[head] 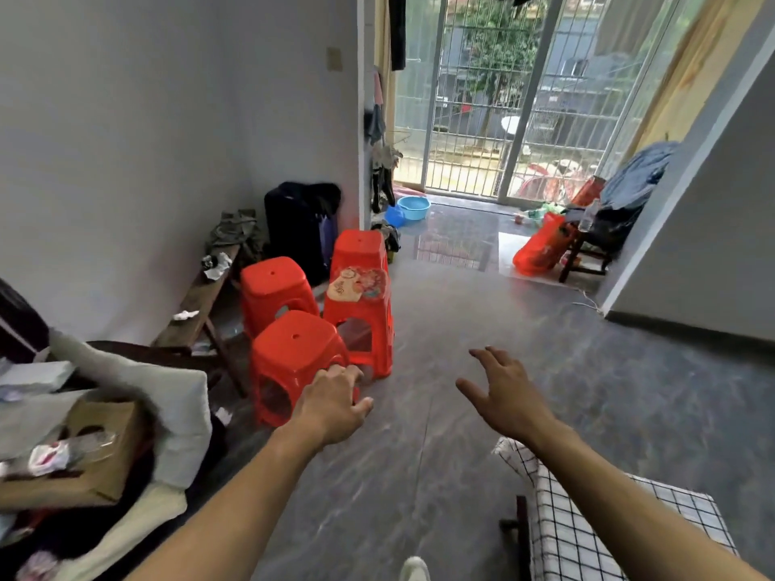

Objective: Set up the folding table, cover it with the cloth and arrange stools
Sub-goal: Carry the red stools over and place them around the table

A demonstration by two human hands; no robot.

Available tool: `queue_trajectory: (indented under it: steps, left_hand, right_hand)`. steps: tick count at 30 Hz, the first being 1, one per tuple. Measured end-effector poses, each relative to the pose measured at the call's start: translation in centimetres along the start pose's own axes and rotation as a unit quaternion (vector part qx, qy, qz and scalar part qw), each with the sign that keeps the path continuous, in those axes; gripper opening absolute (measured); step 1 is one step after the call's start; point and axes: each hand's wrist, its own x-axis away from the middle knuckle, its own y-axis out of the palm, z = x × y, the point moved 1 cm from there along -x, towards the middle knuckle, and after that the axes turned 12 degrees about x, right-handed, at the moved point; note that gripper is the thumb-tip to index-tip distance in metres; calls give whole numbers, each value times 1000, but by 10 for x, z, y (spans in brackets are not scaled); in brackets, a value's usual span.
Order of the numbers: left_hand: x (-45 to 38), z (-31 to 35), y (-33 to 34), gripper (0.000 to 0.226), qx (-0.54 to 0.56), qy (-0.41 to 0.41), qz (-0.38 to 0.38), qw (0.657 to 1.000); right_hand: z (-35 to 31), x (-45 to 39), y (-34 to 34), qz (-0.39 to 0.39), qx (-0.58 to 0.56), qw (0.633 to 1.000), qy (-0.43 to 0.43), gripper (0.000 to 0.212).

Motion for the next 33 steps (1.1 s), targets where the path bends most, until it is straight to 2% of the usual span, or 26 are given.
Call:
queue_trajectory:
  steps: [9, 20, 33]
  left_hand:
    - [-159, 2, -16, 50, -7, -19, -3, 1000]
    - [-335, 16, -46, 51, -8, -40, 7, 999]
    - [-551, -34, -52, 53, 74, -83, -7, 994]
  right_hand:
    - [26, -157, 32, -25, -62, 998, 15, 67]
    - [41, -336, 7, -10, -68, 998, 5, 64]
    - [16, -551, 30, -69, -43, 997, 3, 65]
